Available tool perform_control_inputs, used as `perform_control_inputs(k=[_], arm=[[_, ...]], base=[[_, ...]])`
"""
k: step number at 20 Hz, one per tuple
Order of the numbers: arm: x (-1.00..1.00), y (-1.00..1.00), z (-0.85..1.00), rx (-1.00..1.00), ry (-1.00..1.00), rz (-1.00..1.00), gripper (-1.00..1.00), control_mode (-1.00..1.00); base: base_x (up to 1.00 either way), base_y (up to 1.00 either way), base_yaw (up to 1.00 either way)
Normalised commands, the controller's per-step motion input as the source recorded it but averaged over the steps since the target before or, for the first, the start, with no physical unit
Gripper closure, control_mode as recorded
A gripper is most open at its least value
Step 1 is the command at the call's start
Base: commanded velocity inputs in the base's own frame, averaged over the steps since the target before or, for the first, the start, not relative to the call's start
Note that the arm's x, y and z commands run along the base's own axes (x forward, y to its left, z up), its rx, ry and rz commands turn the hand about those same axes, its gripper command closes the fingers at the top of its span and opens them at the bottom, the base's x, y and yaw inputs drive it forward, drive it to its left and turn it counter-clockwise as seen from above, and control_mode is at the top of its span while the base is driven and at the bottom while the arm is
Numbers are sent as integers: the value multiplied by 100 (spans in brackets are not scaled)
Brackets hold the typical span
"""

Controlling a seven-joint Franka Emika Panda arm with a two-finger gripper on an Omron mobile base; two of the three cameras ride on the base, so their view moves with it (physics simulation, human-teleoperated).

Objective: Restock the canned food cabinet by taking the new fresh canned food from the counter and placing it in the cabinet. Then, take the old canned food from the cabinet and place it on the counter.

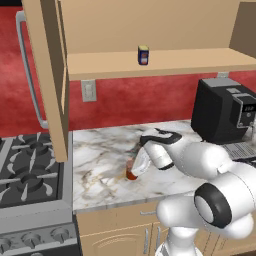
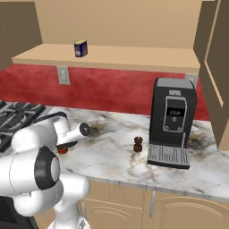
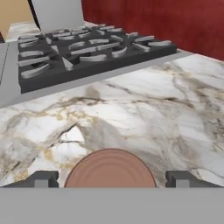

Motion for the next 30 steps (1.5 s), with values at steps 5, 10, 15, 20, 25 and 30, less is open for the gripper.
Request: perform_control_inputs(k=[5, 10, 15, 20, 25, 30], arm=[[-32, 0, 88, 1, -5, -2, -100, -100], [-95, 0, 100, 1, -6, 0, -100, -100], [-100, 0, 100, 0, -2, -1, -100, -100], [-100, 0, 100, 0, 0, -3, -100, -100], [-100, 0, 100, 0, 0, -7, -100, -100], [-100, -4, 64, -3, -4, -6, -100, -100]], base=[[0, 0, 0], [0, 0, 0], [0, 0, 0], [0, 0, 0], [0, 0, 0], [0, 0, 0]])
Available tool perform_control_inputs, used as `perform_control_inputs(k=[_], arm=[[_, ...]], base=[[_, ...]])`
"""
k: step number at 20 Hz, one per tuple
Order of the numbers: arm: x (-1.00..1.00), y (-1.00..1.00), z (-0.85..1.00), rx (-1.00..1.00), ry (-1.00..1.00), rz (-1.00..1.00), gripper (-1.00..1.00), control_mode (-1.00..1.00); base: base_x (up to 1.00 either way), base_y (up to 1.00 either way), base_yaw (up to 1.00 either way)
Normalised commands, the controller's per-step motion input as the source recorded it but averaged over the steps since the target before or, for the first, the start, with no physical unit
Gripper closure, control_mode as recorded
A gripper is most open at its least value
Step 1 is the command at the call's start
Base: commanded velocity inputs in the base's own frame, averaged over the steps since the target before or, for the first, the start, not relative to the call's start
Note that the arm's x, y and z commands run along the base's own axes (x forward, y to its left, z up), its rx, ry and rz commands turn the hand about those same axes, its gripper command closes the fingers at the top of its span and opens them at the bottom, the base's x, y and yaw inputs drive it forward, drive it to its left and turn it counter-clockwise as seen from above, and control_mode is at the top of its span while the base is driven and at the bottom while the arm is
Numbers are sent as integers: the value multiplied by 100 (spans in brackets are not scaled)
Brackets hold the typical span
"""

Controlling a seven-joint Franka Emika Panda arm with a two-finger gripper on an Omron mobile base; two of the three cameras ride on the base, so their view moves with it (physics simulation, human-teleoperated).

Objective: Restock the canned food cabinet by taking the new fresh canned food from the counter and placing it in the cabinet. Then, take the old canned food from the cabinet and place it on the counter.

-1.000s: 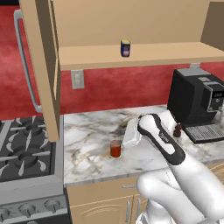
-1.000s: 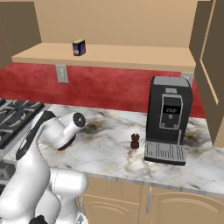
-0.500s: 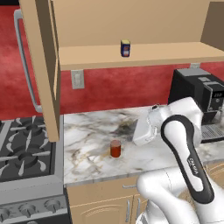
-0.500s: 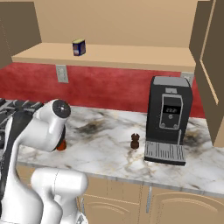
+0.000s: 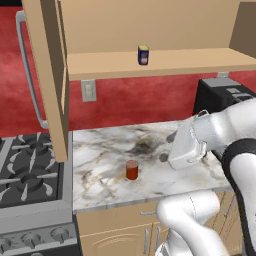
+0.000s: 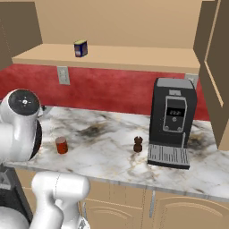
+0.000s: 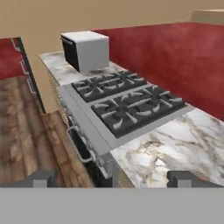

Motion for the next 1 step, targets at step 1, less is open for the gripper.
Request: perform_control_inputs(k=[1], arm=[[-36, -75, 0, 15, -10, -33, -100, -100]], base=[[0, 0, 0]])
